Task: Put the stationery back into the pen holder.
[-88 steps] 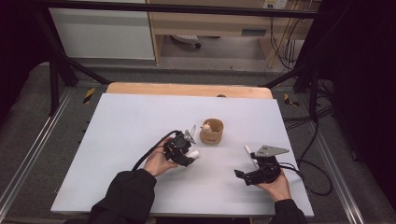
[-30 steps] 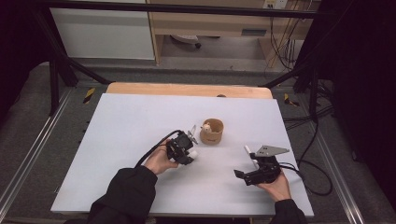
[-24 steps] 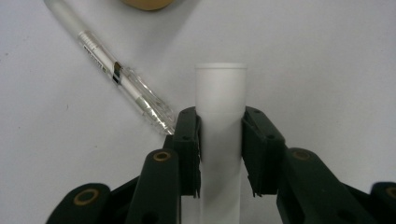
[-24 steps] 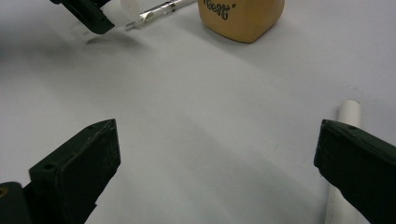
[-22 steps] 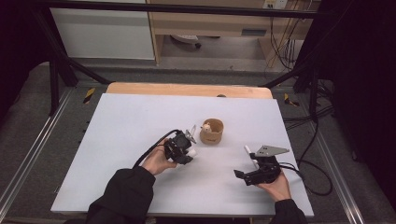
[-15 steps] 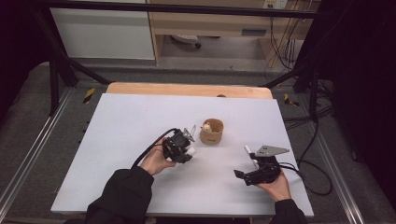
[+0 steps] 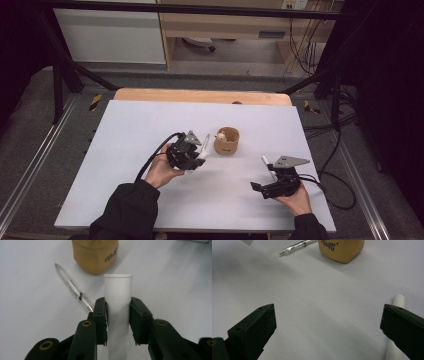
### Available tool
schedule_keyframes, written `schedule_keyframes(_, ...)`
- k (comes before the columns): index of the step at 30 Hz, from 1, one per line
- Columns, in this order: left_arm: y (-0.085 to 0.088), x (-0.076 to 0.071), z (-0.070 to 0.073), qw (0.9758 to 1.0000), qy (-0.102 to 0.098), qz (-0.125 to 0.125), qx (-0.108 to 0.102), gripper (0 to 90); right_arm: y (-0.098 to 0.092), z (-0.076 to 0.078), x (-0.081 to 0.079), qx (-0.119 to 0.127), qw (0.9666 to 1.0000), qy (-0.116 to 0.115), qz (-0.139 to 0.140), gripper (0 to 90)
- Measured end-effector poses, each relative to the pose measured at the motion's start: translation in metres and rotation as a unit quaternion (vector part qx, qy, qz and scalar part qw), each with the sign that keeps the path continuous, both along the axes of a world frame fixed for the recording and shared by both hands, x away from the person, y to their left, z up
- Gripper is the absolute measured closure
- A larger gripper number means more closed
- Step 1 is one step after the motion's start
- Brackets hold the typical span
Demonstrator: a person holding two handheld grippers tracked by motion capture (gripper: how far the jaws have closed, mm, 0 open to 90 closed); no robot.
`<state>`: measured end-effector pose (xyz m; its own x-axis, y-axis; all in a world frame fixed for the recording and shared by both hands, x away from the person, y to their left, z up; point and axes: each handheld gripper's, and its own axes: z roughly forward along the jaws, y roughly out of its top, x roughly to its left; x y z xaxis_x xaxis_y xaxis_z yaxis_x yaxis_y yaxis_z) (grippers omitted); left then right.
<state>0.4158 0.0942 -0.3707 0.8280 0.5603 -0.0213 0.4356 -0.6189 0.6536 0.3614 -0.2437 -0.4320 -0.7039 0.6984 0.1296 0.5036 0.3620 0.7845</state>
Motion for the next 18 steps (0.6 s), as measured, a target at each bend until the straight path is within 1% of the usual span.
schedule_keyframes(4,0.002,0.001,0.004,0.9998,-0.012,0.012,-0.013,68.2,0.000,0.000,0.000,0.000,1.0000,0.000,-0.001,1.1)
schedule_keyframes(8,0.002,0.003,0.007,0.9990,-0.022,0.023,-0.030,68.2,0.000,0.000,0.000,0.001,1.0000,0.000,-0.001,1.1)
schedule_keyframes(14,-0.001,0.004,0.017,0.9970,-0.042,0.031,-0.056,68.2,0.000,0.000,0.000,-0.001,1.0000,-0.001,0.000,1.1)
schedule_keyframes(18,-0.005,0.006,0.024,0.9957,-0.049,0.035,-0.071,68.2,0.000,0.000,0.000,-0.001,1.0000,0.001,0.000,1.1)
